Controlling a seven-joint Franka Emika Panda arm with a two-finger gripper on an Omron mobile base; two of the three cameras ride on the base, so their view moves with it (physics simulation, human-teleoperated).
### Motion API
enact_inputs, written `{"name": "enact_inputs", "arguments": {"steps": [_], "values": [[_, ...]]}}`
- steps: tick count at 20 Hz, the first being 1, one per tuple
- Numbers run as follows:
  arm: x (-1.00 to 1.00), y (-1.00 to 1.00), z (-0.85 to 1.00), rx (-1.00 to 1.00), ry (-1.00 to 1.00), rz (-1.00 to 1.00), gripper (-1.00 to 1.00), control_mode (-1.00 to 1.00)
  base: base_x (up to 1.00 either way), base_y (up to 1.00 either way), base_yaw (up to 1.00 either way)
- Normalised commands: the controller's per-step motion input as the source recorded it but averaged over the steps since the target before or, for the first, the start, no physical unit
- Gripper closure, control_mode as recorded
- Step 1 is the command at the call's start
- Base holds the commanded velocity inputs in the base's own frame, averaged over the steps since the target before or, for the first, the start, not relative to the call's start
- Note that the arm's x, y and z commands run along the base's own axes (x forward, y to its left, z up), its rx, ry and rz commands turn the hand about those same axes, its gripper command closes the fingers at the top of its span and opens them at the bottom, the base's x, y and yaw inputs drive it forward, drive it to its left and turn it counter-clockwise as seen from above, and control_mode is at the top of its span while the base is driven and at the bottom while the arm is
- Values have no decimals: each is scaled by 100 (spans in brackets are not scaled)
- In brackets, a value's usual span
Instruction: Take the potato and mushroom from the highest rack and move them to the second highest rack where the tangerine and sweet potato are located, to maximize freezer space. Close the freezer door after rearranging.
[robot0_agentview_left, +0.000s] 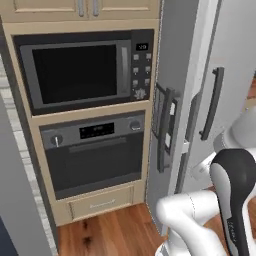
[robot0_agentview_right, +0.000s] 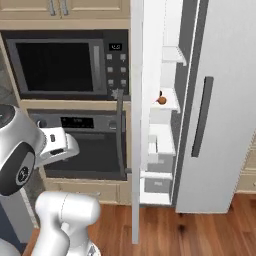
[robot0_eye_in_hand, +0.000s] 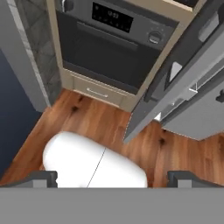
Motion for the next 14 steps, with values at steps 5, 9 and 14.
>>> {"name": "enact_inputs", "arguments": {"steps": [5, 9, 14], "values": [[0, 0, 0, 0, 0, 0, -100, 100, 13, 77, -48], [0, 0, 0, 0, 0, 0, -100, 100, 31, 70, -54], [0, 0, 0, 0, 0, 0, -100, 100, 38, 68, -42]]}}
